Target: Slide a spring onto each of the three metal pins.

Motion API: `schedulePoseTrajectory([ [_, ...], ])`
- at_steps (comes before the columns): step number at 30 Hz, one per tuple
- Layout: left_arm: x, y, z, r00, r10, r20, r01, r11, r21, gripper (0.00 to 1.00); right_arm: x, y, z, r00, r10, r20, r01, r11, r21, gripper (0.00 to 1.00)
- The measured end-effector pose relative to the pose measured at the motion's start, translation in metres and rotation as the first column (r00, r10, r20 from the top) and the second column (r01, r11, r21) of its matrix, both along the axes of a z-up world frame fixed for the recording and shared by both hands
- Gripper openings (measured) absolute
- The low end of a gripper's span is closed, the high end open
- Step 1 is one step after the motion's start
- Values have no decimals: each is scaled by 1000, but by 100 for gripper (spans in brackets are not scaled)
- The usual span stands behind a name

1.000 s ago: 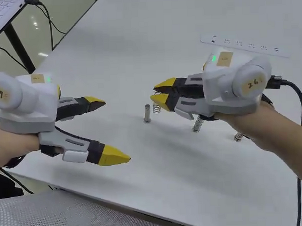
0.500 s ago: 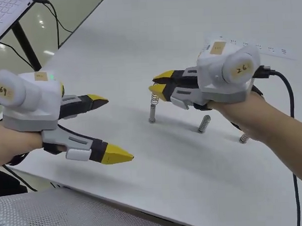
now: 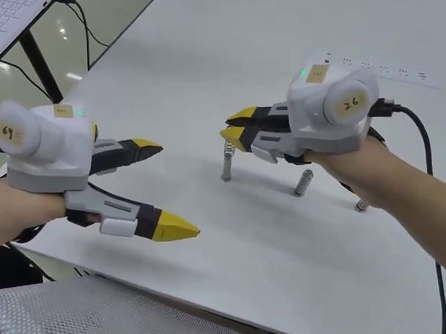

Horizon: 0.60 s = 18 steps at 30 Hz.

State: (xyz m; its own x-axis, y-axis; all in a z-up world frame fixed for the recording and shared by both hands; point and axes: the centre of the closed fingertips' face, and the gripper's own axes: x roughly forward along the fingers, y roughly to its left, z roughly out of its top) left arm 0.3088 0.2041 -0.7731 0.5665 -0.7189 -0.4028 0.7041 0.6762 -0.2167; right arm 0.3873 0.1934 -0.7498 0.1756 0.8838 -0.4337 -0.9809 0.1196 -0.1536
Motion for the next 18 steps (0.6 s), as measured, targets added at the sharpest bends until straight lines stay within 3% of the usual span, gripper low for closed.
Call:
schedulePoseTrajectory([
  [18,-1,1,-3,1000,3,-4,-3,1000,-2,97,-1,2,-24,1000,3,-14,-4,999,-44,7],
])
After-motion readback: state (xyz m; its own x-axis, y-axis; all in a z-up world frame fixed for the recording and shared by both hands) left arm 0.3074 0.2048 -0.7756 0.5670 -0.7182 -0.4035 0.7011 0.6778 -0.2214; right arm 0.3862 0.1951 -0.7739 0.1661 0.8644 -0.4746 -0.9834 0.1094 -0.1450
